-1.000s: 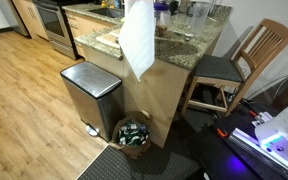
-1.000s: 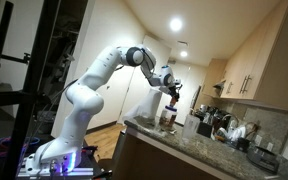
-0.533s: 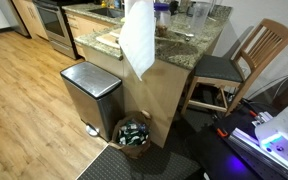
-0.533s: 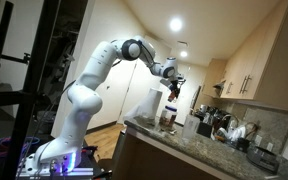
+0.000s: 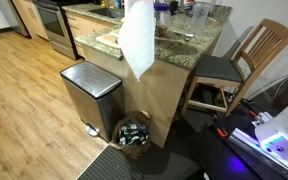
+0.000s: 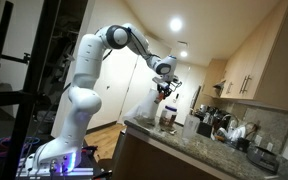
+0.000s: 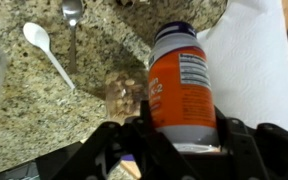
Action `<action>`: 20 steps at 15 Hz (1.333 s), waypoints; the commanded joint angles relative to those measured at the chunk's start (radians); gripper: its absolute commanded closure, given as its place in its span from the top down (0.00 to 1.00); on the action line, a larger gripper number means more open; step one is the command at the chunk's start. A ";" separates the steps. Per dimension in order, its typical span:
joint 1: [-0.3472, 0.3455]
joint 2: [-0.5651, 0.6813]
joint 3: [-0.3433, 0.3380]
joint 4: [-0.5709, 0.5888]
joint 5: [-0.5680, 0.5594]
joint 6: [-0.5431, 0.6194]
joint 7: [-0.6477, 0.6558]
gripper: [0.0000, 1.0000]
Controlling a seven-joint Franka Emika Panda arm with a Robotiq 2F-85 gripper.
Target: Put the white and orange can on the countertop
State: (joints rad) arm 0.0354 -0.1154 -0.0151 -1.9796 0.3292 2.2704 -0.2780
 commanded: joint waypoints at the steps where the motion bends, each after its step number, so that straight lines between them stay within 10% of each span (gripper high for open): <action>1: 0.038 -0.087 -0.003 -0.230 0.147 0.122 -0.189 0.25; 5: 0.098 -0.103 -0.009 -0.367 0.308 0.208 -0.365 0.25; 6: 0.079 -0.063 -0.003 -0.297 0.246 0.162 -0.288 0.50; 9: 0.093 -0.069 -0.001 -0.338 0.277 0.186 -0.326 0.50; 10: 0.094 -0.071 -0.002 -0.338 0.277 0.186 -0.326 0.25; 20: 0.192 0.040 0.051 -0.406 0.379 0.679 -0.406 0.25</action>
State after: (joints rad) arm 0.2182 -0.1138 0.0295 -2.3679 0.6809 2.8399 -0.6573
